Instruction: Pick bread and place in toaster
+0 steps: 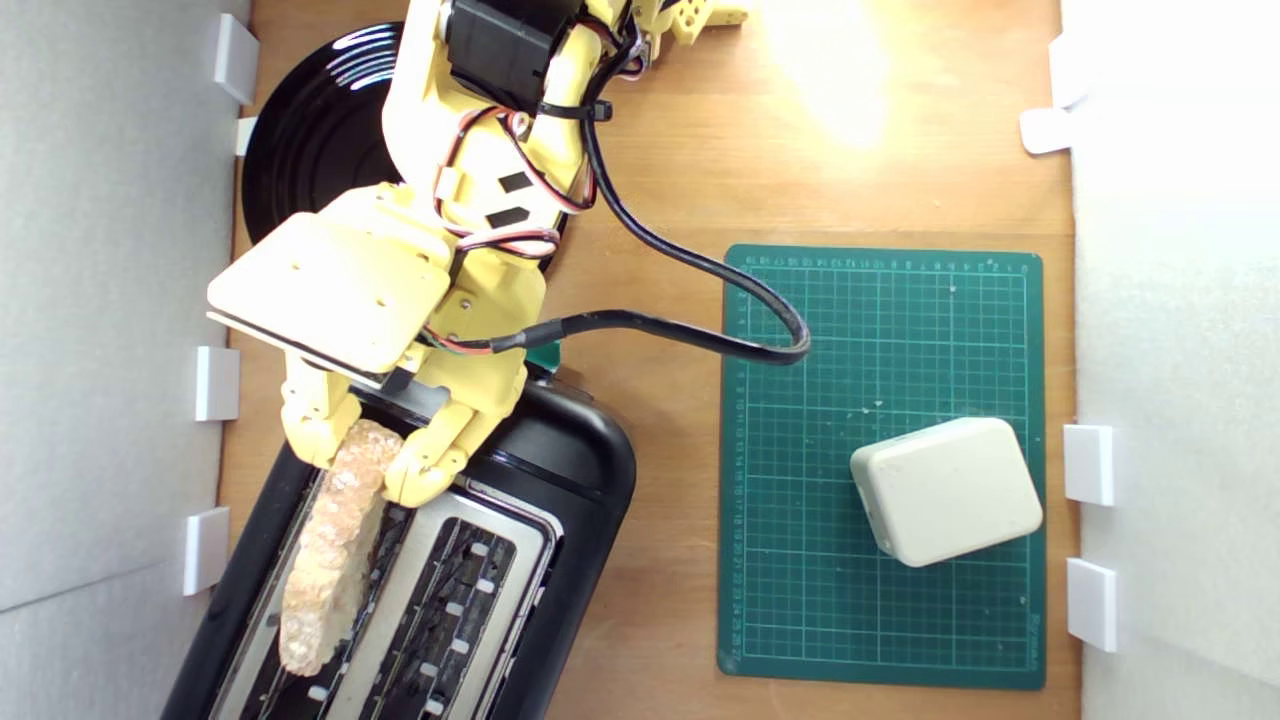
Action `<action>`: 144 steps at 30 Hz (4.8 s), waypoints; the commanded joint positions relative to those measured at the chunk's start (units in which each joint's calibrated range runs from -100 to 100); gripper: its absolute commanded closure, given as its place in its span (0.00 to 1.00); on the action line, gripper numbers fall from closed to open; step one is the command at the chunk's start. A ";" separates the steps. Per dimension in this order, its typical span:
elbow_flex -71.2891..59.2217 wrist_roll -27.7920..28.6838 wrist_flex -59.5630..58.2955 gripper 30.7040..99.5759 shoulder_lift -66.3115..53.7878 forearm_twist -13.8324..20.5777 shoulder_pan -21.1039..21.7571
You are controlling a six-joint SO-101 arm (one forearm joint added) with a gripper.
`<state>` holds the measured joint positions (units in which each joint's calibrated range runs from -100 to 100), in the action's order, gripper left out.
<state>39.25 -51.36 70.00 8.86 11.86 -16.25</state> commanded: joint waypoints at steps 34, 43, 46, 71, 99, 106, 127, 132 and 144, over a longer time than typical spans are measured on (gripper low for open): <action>0.47 -0.35 -3.87 0.62 12.77 0.20 1.10; 0.47 -0.09 -4.47 0.59 14.43 0.11 1.02; 0.47 -0.09 -4.39 0.49 14.35 0.11 1.02; 0.01 -1.92 -4.47 0.31 -3.79 -3.61 0.86; -8.25 29.67 -4.56 0.32 -34.49 -8.69 21.57; -26.04 35.27 -4.56 0.32 -44.39 -8.60 27.21; -79.06 30.35 -4.56 0.58 -73.67 -9.05 35.99; -89.14 28.42 -4.47 0.66 -80.91 -9.41 35.99; -105.57 27.11 -4.22 0.83 -96.13 -8.69 36.07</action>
<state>-64.49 -23.36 66.10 -83.96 2.62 19.18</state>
